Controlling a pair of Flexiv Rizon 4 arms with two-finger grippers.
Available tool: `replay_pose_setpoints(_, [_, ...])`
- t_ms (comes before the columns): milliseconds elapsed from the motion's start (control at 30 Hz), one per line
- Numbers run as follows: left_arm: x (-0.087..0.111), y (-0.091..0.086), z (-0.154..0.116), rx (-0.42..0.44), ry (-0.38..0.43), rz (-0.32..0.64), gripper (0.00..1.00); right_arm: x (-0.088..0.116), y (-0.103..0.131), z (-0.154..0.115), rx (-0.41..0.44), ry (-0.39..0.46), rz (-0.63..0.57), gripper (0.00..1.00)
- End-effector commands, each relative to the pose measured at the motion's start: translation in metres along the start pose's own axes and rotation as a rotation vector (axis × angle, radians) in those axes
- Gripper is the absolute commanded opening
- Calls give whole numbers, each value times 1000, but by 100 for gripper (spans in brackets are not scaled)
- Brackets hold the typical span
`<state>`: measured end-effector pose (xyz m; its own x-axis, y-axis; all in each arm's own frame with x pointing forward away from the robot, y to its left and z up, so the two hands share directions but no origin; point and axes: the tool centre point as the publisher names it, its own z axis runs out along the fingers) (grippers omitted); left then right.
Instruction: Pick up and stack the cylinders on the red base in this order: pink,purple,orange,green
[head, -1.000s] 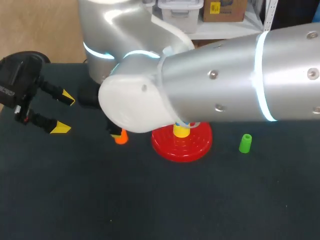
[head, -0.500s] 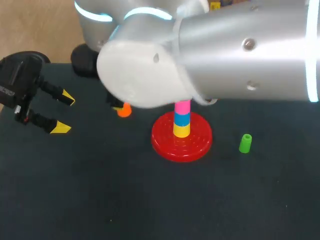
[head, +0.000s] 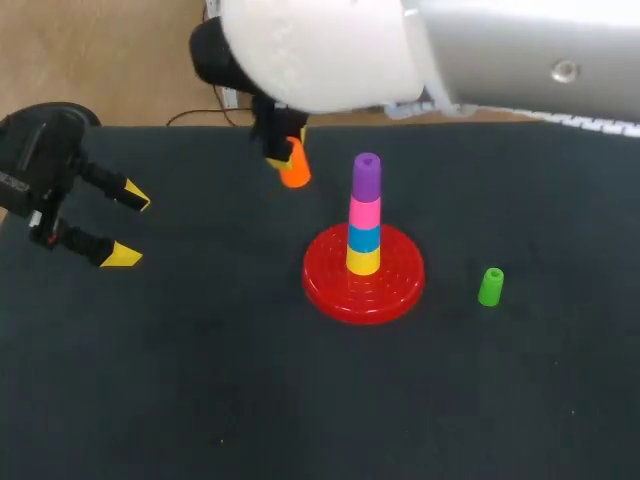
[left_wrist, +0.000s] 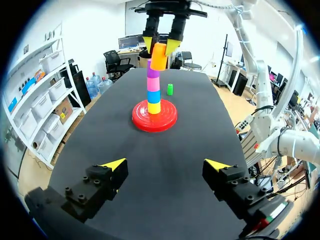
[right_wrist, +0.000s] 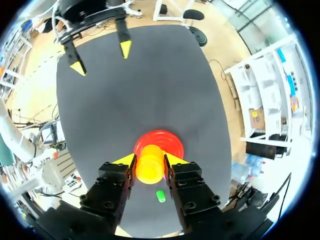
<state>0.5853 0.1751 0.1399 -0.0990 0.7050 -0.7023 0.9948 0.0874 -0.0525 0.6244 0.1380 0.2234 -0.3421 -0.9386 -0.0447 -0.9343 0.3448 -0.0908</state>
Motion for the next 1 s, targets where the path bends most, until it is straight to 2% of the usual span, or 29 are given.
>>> replay_pose_setpoints(33, [1, 0, 0, 0, -2, 2, 100, 17, -10, 1, -12, -28, 25, 0])
replay_pose_setpoints(267, [1, 0, 0, 0, -2, 2, 100, 40, -35, -2, -30, -84, 106, 0])
replay_pose_setpoints(433, [1, 0, 0, 0, -2, 2, 100, 48, -43, -9, -19, -95, 131, 0])
replay_pose_setpoints(1000, [1, 0, 0, 0, -2, 2, 100, 68, -36, -5, -16, -88, 170, 0])
